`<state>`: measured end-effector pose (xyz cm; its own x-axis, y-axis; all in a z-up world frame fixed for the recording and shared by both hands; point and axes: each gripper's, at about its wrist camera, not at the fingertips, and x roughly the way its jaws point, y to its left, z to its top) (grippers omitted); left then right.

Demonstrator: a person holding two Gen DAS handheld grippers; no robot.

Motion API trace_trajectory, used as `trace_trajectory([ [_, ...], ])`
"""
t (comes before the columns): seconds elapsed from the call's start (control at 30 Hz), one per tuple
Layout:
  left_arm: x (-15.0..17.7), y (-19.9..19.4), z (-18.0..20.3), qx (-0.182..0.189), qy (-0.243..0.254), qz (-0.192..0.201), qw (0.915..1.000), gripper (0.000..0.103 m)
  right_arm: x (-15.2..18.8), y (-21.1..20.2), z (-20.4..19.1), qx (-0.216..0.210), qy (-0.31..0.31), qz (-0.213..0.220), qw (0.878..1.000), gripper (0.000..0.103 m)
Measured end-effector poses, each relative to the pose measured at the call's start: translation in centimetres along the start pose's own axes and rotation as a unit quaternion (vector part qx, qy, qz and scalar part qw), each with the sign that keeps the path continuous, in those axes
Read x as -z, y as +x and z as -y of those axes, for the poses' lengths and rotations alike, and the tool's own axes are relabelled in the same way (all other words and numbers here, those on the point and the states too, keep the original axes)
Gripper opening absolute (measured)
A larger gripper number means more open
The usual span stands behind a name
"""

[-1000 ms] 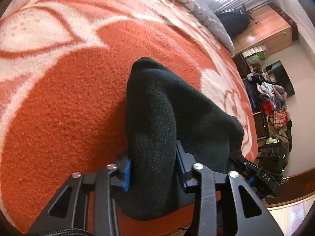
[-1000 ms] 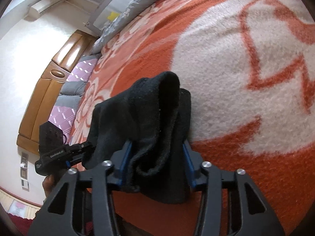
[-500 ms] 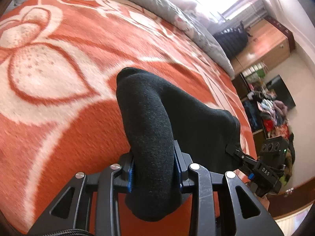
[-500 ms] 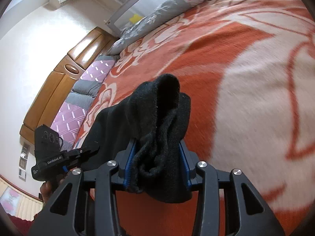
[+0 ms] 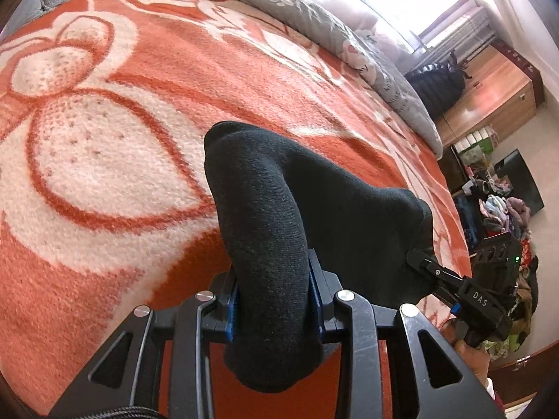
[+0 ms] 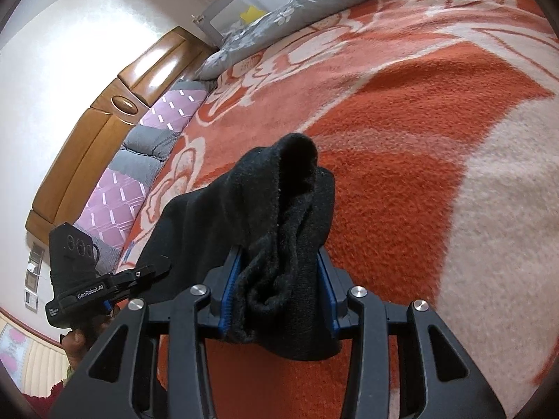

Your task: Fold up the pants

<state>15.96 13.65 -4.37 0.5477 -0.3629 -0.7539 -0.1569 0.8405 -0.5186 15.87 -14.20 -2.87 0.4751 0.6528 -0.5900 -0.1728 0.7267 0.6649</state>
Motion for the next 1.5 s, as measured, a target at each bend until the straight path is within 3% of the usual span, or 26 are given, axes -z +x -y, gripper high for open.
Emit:
trace_trajectory([
  [0.57,-0.1,2.1,-1.3,-0.022,-0.002,-0.013,0.9997,0.033,-0.5,1.9,0.9,0.012,-0.002,-0.017,1.0,0.042],
  [0.73,0.2,2.8,-1.7,-0.027,-0.003,-0.02,0.9994,0.042,-0.2,2.2,1.9,0.027,0.002,-0.018,0.999,0.05],
  [1.0,0.9,3.2,-1.9,-0.035,-0.007,-0.025,0.9991,0.05,-0.1,1.5,2.8,0.017,0.014,-0.015,1.0,0.051],
  [1.37,1.4,2.4,-1.0,-0.066,0.006,-0.013,0.9977,0.059,0.5,0.2,3.3,0.026,0.025,0.002,0.999,0.056],
  [1.5,2.0,1.3,-0.2,-0.09,0.024,0.006,0.9957,0.069,0.6,-0.4,2.4,0.044,0.012,0.007,0.999,0.057],
])
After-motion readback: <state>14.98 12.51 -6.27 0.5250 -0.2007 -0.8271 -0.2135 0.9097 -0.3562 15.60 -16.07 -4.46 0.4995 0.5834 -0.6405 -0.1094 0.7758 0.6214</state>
